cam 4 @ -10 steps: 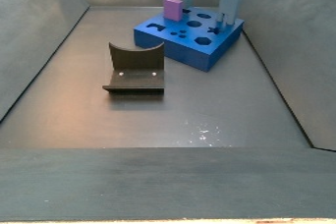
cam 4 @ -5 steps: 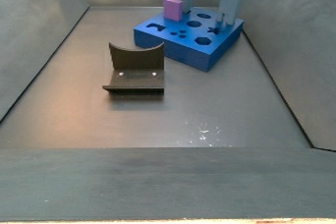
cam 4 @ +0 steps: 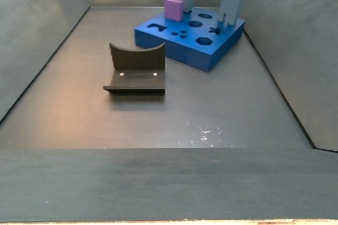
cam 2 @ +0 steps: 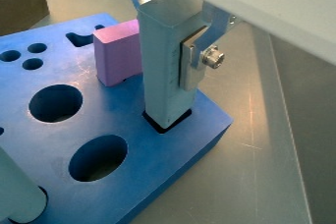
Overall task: Pick up the rectangle object. Move to above the board. Insert the rectangle object.
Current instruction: Insert the rectangle object.
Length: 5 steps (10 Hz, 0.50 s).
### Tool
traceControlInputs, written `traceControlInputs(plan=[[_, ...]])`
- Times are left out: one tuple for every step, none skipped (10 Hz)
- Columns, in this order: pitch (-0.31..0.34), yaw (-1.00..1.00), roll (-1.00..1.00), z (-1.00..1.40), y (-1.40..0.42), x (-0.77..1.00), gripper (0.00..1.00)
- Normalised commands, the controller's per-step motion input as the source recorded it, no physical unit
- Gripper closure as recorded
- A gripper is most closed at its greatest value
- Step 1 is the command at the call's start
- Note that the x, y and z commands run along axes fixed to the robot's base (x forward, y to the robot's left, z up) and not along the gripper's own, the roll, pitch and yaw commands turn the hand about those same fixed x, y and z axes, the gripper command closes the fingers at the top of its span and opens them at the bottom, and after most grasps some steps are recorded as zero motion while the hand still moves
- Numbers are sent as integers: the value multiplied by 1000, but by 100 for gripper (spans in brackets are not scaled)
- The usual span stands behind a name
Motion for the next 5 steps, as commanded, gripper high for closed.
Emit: traceControlInputs(plan=[[-177, 506, 931, -180, -180, 123, 100], [-69, 443, 663, -51, -209, 180, 100], [0, 0, 66, 0, 0, 0, 100], [-29, 6, 0, -31, 37, 0, 100], [-597, 334, -349, -400, 291, -43, 100]])
